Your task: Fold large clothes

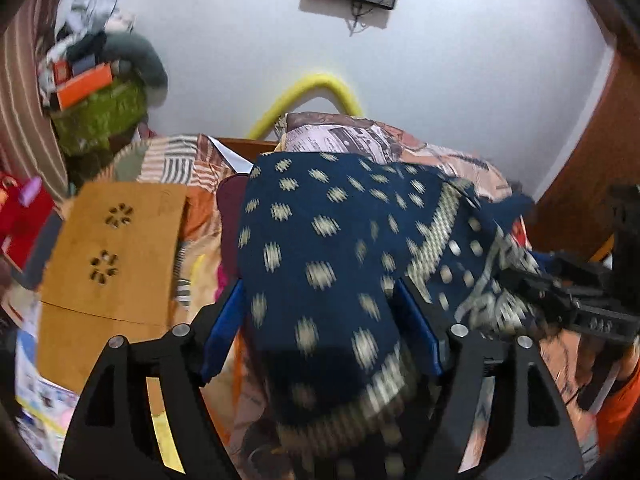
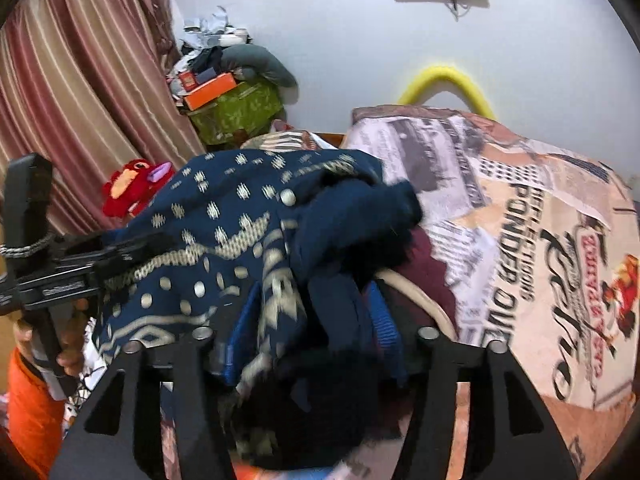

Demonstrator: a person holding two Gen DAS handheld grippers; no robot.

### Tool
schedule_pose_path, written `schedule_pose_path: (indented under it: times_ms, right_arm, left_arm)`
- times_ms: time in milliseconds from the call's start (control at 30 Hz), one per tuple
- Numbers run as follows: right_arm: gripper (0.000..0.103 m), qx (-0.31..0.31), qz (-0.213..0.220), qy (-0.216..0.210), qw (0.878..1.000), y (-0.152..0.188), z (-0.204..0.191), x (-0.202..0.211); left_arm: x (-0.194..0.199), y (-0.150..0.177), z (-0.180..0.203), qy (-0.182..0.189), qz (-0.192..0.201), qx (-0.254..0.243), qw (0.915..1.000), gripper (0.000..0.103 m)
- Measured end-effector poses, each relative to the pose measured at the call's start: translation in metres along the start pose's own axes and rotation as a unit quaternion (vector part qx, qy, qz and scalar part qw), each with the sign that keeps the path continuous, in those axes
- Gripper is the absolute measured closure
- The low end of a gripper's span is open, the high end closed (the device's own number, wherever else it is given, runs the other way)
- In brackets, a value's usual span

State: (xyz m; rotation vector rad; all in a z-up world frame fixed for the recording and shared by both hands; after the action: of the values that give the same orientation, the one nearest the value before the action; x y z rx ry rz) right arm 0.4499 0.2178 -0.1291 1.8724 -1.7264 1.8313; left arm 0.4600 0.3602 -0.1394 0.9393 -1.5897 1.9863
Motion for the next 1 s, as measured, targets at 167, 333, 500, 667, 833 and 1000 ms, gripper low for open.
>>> schedule_pose_path:
  times_ms: [167,333,500,667,833,1000]
  right_arm:
    - [0.033,0.002,0.002,0.047,0.999,0.024,0.014,0.016]
    - [0.033,-0.019,-0.004,0.051,0.999,0.047,0.021,0.034]
    - [0.033,-0.016,0.006,0.057,0.998,0.057,0.014,0.063]
    - [0.033,0.020,0.057,0.063,0.996,0.060,-0.009,0.110]
    - [0.033,0.040,0.134,0.049,0.989,0.057,-0.037,0.168]
    - [0.033,0.057,0.222,0.035,0.973,0.057,-0.070,0.231]
  left_arm:
    - [0.025,0.035,0.012,-0.043,0.002,-0.068,0.9968,0.015]
    - [0.045,0.069,0.011,-0.069,0.002,-0.080,0.9944,0.016]
    - [0.070,0.086,0.005,-0.070,0.011,-0.051,0.9962,0.016]
    - [0.123,0.083,0.015,-0.069,0.068,-0.030,0.9948,0.016]
    - [0.193,0.080,0.052,-0.069,0.149,-0.049,0.9852,0.016]
    - [0.259,0.086,0.094,-0.072,0.229,-0.075,0.9679,0.016]
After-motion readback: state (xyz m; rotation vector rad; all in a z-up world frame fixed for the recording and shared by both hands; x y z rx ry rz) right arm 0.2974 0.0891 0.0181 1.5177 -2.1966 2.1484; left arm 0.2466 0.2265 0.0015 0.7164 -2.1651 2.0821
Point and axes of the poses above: each gripper's, at about its wrist camera, not at the fingertips, and x roughly against the way its jaws point, z to its right, y to its underside, the point moved 9 cm from there along -x, roughly the way its jaws point, and after that the axes turned 1 degree about x, right-handed, at the moved point
